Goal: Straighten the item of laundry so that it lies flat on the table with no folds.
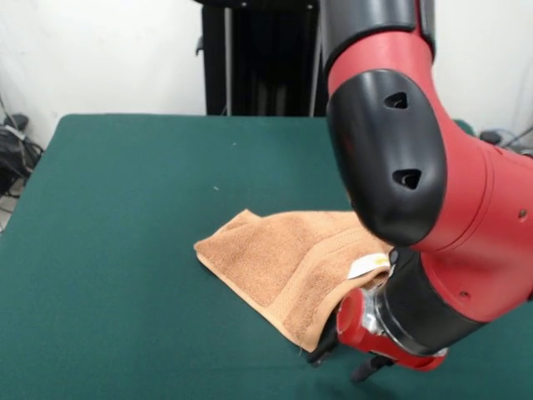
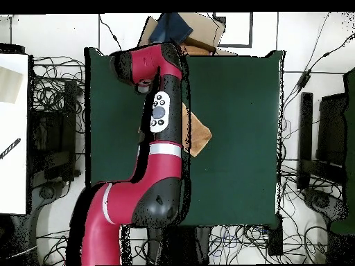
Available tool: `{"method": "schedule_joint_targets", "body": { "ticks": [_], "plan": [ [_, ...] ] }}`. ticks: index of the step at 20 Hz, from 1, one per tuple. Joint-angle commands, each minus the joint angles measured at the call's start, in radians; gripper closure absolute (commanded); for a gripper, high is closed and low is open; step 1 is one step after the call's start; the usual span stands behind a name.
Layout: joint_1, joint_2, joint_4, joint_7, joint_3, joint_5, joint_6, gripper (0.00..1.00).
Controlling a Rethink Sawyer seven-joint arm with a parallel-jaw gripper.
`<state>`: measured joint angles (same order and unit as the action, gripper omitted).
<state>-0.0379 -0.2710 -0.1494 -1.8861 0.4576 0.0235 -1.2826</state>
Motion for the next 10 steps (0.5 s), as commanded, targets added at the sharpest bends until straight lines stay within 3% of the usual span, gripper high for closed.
{"method": "schedule_joint_targets", "body": {
  "ticks": [1, 10],
  "plan": [
    [-0.017, 0.028, -0.12, 0.129, -0.05, 0.027, -0.147, 0.0],
    [-0.021, 0.049, -0.134, 0.125, -0.057, 0.008, -0.14, 0.0]
  ]
}}
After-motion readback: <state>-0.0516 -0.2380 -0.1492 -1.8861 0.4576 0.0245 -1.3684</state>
